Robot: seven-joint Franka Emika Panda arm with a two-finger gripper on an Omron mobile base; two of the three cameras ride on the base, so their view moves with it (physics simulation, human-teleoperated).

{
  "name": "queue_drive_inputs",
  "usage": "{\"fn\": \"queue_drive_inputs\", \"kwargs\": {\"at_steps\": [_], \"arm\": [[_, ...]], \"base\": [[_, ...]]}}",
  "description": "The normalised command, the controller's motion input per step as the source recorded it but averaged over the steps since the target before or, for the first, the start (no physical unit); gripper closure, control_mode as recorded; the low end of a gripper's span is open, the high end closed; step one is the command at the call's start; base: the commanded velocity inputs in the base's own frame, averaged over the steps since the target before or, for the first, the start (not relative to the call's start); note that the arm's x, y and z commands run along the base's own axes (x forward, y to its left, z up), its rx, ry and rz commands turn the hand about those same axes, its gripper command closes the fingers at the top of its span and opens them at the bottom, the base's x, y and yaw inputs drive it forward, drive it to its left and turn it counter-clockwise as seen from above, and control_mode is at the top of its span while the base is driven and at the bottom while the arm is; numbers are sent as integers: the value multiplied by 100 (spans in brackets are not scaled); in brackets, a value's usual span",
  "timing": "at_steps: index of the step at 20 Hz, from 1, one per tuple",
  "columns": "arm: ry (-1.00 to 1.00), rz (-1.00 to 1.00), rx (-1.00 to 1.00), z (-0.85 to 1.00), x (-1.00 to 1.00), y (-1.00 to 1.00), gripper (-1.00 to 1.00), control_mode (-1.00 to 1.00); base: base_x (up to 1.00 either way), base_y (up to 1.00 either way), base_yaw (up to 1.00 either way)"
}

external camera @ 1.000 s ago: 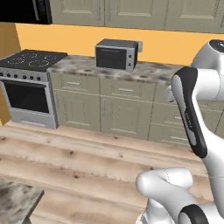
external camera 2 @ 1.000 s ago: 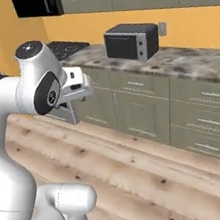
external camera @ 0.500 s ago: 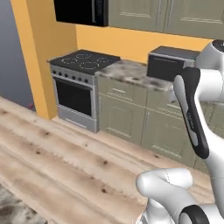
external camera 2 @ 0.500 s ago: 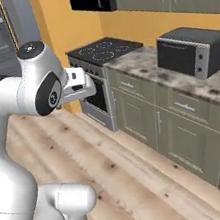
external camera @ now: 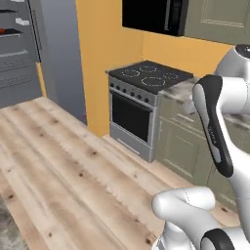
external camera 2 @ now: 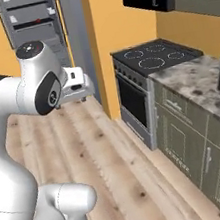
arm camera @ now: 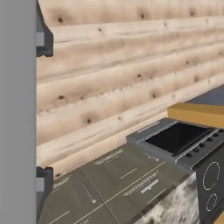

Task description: Take the cheese, chicken drumstick, and tomato from the fridge and place them on the plate on the dining counter to create an appetizer plate.

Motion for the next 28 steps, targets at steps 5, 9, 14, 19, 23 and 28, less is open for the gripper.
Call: {"fn": "queue_drive_inputs", "kwargs": {"at_steps": [5, 9, 14, 19, 23, 28], "arm": [[0, 0, 0, 0, 0, 0, -100, 100], [0, 0, 0, 0, 0, 0, -100, 100], [0, 0, 0, 0, 0, 0, -100, 100], [0, 0, 0, 0, 0, 0, -100, 100], [0, 0, 0, 0, 0, 0, -100, 100], [0, 0, 0, 0, 0, 0, -100, 100]], "base": [[100, 0, 29], [100, 4, 27], [100, 8, 27], [100, 0, 20], [100, 0, 14], [100, 5, 9]]}}
